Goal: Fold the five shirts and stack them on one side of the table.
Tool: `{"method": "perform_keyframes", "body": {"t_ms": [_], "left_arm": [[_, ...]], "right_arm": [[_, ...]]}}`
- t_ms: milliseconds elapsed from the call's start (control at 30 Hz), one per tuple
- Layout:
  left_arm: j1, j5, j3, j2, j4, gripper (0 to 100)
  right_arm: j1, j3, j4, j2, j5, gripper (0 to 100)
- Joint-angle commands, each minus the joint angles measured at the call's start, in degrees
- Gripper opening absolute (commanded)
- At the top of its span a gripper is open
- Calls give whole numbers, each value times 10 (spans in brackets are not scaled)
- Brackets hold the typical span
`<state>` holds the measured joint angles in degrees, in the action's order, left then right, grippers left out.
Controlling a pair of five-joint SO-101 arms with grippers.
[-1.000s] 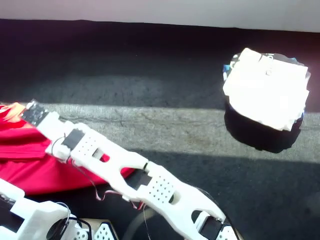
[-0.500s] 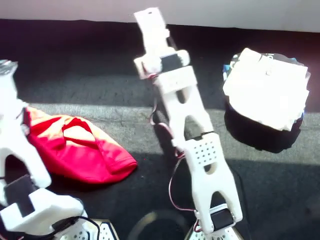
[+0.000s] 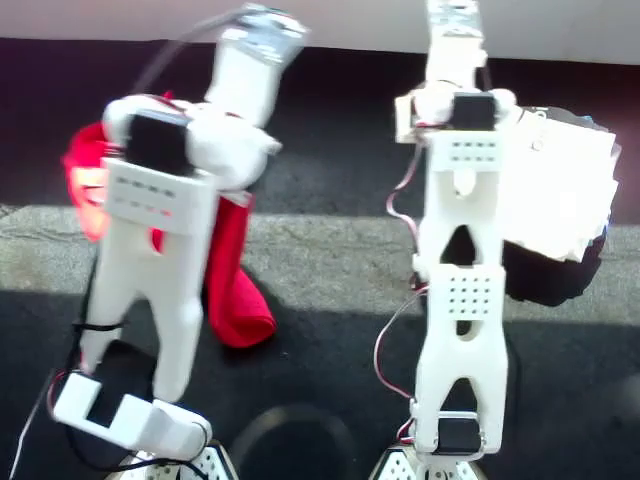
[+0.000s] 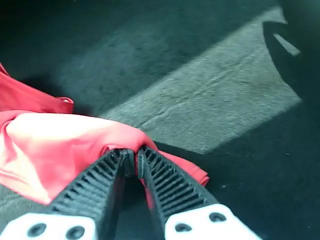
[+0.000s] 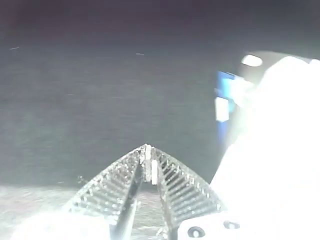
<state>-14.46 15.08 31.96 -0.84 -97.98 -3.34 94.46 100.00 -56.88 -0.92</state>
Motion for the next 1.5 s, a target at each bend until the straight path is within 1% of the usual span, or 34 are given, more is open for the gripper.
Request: {"method": "perform_keyframes", "body": {"t_ms": [0, 67, 133, 233, 267, 333, 400, 467, 533, 600, 667, 767, 867, 967, 1067, 1233, 1333, 1367, 1400, 1433, 1467], "left_arm": [[-131, -1, 7, -1, -14, 9], [-164, -1, -19, -3, -25, 9], [-181, -1, -56, -8, -28, 9], [-174, -2, -118, -20, -30, 9], [-163, -2, -150, -32, -30, 9], [-143, -2, -224, -66, -30, 9], [-104, -2, -309, -116, -30, 9], [-54, -1, -388, -171, -30, 9], [3, 0, -452, -227, -30, 9], [58, 24, -502, -279, -29, 9], [113, 44, -542, -325, -28, 9], [200, 62, -584, -380, -25, 9], [259, 87, -620, -414, -25, 9], [273, 88, -653, -430, -25, 9], [274, 86, -669, -436, -25, 9], [276, 86, -668, -436, -25, 9], [276, 86, -667, -436, -25, 9], [276, 86, -667, -436, -25, 9], [276, 86, -667, -436, -25, 9], [276, 86, -667, -436, -23, 9], [276, 86, -667, -436, -15, 9]], "right_arm": [[50, 68, 6, 65, 1, 6], [57, 68, 7, 83, 1, 6], [54, 68, 7, 101, 1, 6], [30, 67, 5, 113, 1, 9], [19, 67, 5, 114, 1, 22], [-4, 66, 4, 113, 1, 83], [-22, 53, -1, 112, 3, 161], [-35, 20, -30, 107, 4, 214], [-47, -24, -76, 96, 5, 217], [-76, -81, -130, 80, 5, 217], [-122, -126, -175, 68, 5, 217], [-204, -167, -214, 58, 5, 217], [-276, -201, -253, 56, 5, 217], [-320, -242, -313, 56, 5, 219], [-355, -321, -361, 55, 5, 220], [-378, -448, -435, 55, 5, 220], [-376, -492, -460, 55, 3, 205], [-374, -500, -460, 55, 2, 171], [-371, -507, -459, 55, 2, 108], [-364, -511, -459, 56, 2, 22], [-356, -512, -458, 56, 1, 1]]}}
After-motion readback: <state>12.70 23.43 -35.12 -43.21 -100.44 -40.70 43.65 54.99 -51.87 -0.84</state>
